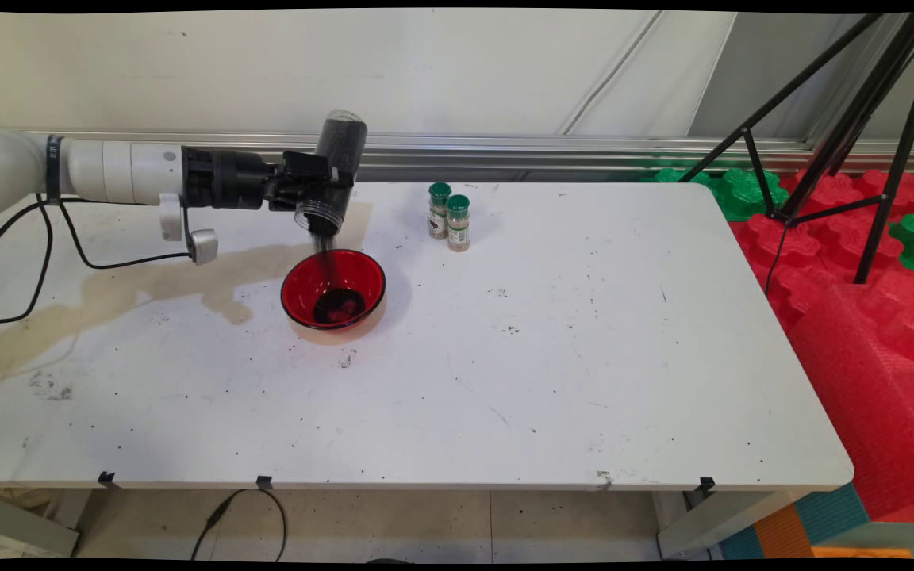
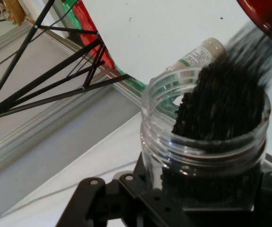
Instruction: Pour the black seasoning powder in the red bowl
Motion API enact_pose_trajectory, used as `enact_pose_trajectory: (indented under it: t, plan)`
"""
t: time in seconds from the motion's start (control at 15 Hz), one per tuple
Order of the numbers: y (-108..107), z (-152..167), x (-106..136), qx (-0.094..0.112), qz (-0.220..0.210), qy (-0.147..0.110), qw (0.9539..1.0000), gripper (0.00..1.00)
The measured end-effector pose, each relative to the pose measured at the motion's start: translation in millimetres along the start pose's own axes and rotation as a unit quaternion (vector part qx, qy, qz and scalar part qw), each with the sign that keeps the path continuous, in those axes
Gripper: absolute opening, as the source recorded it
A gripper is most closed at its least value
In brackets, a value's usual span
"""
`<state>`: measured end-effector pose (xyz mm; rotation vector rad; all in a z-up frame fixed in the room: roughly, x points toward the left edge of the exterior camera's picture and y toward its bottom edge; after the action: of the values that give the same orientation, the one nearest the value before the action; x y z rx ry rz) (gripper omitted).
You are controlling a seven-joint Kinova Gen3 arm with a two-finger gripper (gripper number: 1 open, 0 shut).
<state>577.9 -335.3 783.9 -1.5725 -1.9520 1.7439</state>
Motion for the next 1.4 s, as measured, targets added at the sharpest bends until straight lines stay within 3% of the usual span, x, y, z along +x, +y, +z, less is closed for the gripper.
enact_pose_trajectory:
  t: [1.4]
  plan:
    - [0.3, -1.3, -2.0, 0.001, 0.012, -0.003, 0.9999, 0.00]
